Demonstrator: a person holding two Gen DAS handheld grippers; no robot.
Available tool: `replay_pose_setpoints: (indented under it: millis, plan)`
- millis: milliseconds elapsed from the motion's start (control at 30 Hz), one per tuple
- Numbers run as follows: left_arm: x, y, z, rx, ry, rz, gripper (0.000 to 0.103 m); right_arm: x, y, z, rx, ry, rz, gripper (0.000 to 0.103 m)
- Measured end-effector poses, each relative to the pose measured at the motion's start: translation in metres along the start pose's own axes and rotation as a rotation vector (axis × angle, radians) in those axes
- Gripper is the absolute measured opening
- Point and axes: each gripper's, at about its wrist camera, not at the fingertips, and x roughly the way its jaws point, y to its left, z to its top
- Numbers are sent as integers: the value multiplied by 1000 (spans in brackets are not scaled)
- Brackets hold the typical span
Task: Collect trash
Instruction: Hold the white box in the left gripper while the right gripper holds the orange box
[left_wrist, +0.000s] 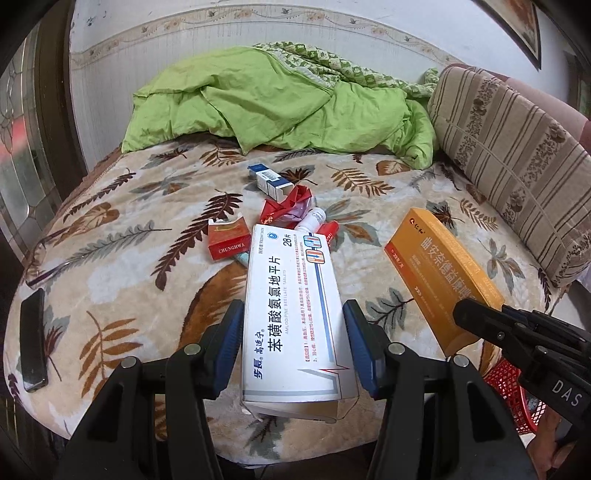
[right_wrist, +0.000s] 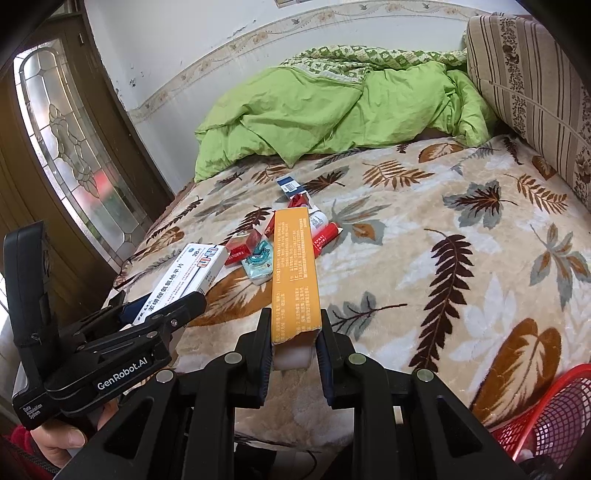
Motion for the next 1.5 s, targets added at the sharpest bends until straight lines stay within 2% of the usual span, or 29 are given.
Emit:
replay_pose_setpoints:
  millis: [433, 1500]
  plan:
    - [-6, -2, 0, 14, -19, 42, 53, -10, -1, 0, 8, -15, -4, 23]
    - [-5, -5, -2, 15, -17, 39, 53, -14, -2, -1, 30, -8, 2, 23]
